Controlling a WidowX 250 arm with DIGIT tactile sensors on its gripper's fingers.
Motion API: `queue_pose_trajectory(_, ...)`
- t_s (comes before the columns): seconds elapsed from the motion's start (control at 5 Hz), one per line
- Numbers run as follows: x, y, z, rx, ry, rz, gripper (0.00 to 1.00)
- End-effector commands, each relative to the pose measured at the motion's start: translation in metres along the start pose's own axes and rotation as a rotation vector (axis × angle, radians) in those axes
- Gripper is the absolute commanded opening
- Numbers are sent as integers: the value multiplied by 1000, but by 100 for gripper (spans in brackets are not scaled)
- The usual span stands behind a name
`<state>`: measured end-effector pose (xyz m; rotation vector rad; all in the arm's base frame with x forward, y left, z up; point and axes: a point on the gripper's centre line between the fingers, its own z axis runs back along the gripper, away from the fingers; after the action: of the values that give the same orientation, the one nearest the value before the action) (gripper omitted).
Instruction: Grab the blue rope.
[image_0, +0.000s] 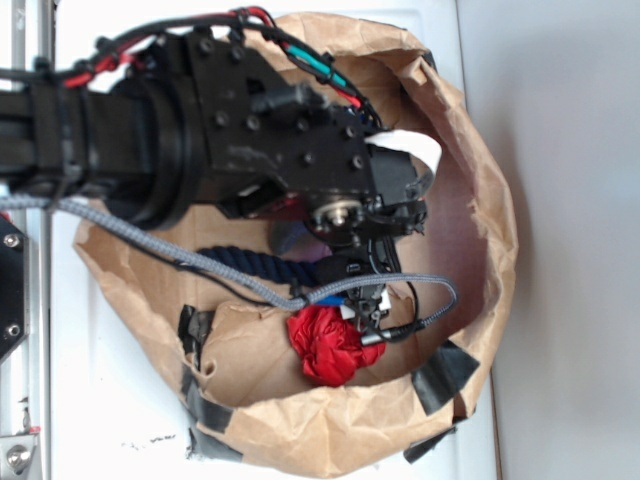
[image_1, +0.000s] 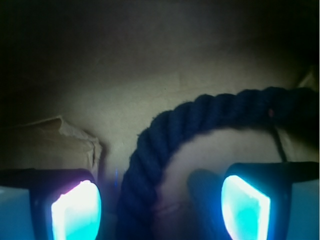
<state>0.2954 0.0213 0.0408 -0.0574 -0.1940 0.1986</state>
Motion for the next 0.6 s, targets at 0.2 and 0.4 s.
queue_pose_trajectory(0.2, 26, 10, 11, 5, -2, 55, 100)
queue_pose_trajectory(0.4, 36, 13, 12, -29, -4, 91, 100)
